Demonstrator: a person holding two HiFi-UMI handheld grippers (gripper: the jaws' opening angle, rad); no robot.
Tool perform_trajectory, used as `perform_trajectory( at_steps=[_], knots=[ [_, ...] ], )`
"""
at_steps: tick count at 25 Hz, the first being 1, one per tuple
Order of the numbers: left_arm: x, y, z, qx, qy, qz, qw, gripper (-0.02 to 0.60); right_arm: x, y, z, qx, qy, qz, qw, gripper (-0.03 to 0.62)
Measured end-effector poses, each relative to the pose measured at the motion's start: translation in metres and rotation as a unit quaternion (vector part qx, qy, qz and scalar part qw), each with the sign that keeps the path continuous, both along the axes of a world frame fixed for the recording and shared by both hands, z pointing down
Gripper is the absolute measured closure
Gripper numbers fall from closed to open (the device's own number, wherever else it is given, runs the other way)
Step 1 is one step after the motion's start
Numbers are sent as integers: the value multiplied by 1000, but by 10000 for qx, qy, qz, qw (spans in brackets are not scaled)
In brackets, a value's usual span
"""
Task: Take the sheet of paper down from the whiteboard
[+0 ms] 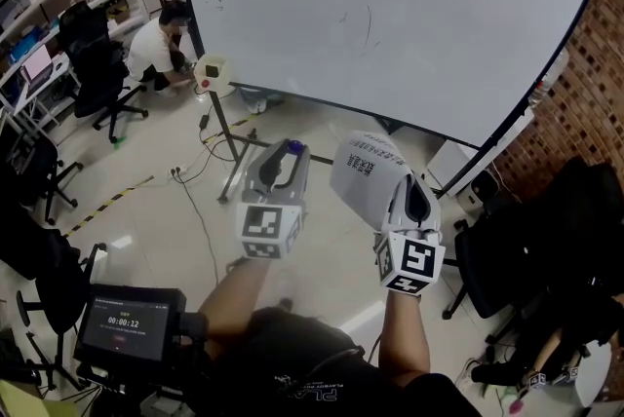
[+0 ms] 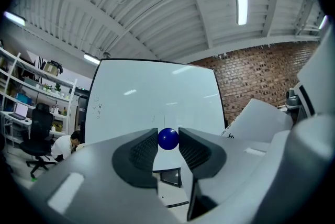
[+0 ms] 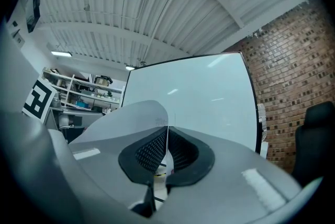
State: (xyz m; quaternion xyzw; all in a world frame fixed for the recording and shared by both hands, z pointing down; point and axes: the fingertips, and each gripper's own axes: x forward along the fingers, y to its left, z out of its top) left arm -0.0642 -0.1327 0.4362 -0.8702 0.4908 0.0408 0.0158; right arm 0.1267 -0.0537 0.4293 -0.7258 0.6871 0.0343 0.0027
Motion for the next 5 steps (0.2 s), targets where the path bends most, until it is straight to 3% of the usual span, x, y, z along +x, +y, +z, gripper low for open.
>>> perform_trajectory(
  at_steps=[5],
  knots=[
    [-2, 4, 5, -13, -42, -9, 10000, 457, -3, 2, 5, -33, 50, -22, 10000, 582]
  ],
)
